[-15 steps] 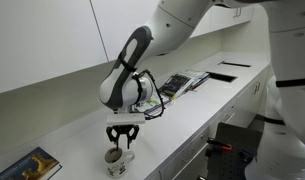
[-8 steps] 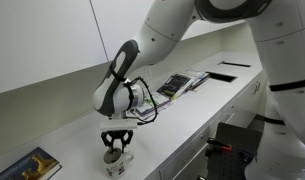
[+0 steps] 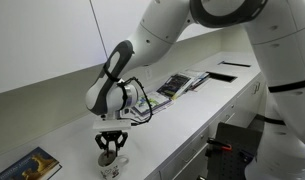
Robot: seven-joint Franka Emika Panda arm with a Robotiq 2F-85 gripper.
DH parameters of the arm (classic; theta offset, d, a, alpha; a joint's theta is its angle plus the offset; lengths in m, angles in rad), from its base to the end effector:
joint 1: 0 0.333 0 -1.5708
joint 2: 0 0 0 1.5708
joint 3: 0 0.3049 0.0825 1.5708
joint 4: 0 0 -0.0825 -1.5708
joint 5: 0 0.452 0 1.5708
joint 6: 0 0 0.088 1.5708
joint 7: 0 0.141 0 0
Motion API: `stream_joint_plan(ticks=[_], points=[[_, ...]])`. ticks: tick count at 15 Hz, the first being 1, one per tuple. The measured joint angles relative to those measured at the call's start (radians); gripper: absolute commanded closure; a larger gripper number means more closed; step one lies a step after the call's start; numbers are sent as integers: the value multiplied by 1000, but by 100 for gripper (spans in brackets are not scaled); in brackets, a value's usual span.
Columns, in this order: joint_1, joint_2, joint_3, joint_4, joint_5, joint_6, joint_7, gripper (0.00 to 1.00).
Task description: Remove the pen from the cup and put it on the counter
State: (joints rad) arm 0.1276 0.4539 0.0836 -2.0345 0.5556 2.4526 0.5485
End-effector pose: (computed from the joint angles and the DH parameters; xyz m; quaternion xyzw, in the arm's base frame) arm 0.6170 0.1465 0.1214 -0.9071 0.3759 0.0881 0.1676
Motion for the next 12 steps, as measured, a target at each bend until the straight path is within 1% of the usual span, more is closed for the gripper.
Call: stream_joint_plan(ticks=[1,4,5,6,8,12], points=[[3,0,0,7,0,-4,12,60],[11,7,0,30,0,-6,45,65],[13,15,0,40,0,-7,49,65],[15,26,1,52,0,-10,52,67],[15,56,1,78,1,-20,61,64],[14,128,0,133,6,-35,68,65]])
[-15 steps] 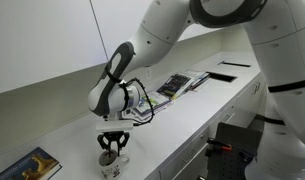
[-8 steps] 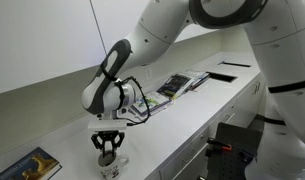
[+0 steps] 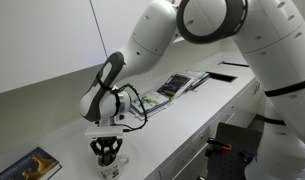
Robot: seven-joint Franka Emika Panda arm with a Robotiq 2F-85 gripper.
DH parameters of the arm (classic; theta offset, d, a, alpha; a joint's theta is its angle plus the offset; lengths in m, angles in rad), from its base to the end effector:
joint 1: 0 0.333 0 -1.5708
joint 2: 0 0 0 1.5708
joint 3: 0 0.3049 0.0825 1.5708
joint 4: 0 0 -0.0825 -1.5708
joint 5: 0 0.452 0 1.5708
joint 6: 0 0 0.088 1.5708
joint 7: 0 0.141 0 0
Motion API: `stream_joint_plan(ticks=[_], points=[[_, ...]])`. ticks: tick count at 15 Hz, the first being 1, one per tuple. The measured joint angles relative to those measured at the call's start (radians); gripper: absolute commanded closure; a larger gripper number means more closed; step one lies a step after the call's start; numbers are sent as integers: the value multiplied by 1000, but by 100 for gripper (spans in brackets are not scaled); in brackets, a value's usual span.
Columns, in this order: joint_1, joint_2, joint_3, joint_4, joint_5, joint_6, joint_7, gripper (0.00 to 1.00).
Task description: Remove the pen from the cup and put it on the counter
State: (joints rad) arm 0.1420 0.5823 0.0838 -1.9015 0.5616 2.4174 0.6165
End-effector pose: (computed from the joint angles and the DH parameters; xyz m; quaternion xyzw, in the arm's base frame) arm 0.6402 0.1641 0.0931 -0.8938 0.4003 0.1130 0.1675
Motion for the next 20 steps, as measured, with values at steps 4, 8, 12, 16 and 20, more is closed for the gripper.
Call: stream_joint_plan(ticks=[4,8,12,16,20], points=[[-8,47,0,50,16,-26,1,99],[-27,65,1,79,51,-73,1,99],[-40,73,6,91,67,-94,-2,100],[-40,66,15,99,68,-94,-4,73],[-31,59,18,99,68,-94,-4,55]])
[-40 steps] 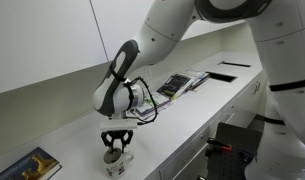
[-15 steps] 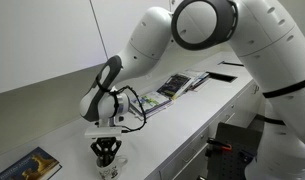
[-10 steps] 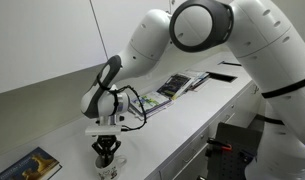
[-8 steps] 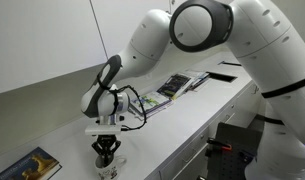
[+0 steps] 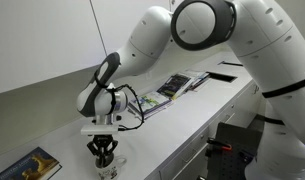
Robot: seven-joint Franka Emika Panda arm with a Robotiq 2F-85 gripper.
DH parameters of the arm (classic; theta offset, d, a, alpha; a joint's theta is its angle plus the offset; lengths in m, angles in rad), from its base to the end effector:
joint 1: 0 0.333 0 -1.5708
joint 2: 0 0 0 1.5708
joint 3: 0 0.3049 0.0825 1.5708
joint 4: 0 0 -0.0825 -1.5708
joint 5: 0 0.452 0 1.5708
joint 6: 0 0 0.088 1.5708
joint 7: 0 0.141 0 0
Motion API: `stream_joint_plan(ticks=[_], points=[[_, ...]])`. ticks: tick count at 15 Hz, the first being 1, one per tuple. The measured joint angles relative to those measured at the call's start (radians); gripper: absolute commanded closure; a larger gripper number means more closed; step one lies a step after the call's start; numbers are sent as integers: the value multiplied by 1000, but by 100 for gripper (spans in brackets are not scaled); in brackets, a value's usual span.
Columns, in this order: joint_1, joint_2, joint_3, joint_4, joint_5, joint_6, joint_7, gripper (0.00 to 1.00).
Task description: Remove the pen from the cup and put it on the counter
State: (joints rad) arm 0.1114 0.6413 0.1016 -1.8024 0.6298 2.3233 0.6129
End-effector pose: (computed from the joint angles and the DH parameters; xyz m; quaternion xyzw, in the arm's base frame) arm 0.6593 0.1694 0.0930 -0.8751 0.4144 0.1527 0.1979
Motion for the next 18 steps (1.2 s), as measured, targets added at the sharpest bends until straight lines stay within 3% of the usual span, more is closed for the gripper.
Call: stream_joint_plan(ticks=[2,5,6,11,18], points=[[5,0,0,0,0,0,0,43],[10,0,0,0,0,0,0,39],[12,2,0,0,0,0,0,42],[25,6,0,1,-3,0,1,86],[35,19,0,1,-4,0,2,96]])
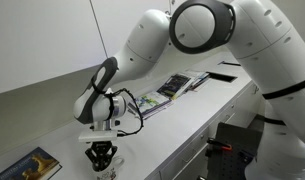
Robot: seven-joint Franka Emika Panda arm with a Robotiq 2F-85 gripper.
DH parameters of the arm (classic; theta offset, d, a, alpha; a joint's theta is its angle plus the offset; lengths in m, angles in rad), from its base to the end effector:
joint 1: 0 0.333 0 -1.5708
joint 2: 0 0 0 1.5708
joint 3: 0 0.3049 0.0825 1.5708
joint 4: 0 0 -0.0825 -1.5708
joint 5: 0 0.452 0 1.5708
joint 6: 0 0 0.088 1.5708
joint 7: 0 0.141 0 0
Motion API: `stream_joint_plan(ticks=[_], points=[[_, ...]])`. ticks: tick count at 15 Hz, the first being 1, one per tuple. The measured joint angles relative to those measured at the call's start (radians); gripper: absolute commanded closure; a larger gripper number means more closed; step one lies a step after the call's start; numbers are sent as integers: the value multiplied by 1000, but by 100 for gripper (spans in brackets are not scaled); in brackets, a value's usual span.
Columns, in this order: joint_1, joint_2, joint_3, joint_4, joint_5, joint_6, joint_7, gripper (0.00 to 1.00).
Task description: Remove the pen from the cup and put it on the counter
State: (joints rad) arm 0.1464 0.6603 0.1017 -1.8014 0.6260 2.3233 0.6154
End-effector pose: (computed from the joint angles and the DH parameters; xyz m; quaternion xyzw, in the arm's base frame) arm 0.6487 0.1916 0.0806 -0.8814 0.4008 0.1632 0.1893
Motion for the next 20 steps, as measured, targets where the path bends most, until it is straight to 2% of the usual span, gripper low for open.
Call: stream_joint_plan(ticks=[6,11,16,20], points=[[-5,-17,0,3,0,-19,-2,96],[-31,-101,2,-23,7,-58,-62,96],[-71,-258,14,-145,60,-65,-227,96],[-80,-395,-5,-301,29,-1,-343,96]])
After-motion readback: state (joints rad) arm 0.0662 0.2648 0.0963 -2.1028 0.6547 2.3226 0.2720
